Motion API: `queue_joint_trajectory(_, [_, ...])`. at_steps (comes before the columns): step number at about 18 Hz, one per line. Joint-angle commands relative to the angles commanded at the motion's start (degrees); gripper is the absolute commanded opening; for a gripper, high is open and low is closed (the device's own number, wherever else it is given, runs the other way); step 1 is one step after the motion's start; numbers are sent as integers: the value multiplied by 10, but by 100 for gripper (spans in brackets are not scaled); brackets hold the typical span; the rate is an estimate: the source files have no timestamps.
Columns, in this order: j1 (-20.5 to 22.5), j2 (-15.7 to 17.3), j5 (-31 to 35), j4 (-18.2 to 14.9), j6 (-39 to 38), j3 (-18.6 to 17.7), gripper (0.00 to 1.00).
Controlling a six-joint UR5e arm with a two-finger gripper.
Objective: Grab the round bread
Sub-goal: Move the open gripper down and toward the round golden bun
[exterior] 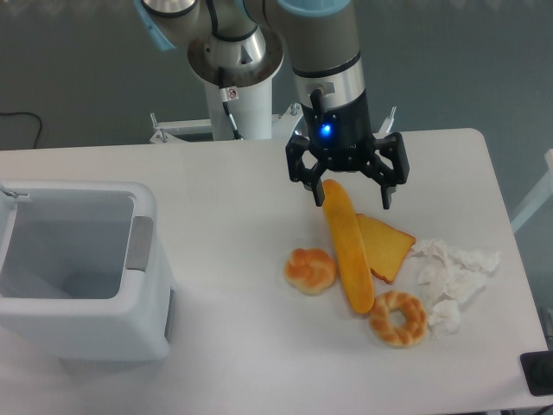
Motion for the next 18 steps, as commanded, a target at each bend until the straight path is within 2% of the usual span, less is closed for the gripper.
queue_joint_trajectory(5, [0, 0, -3, -1, -2, 1, 100])
queue_joint_trajectory(11, [3, -10, -46, 2, -10, -1, 100])
queue_joint_trajectory(18, [-2, -18, -49, 3, -1, -20, 100])
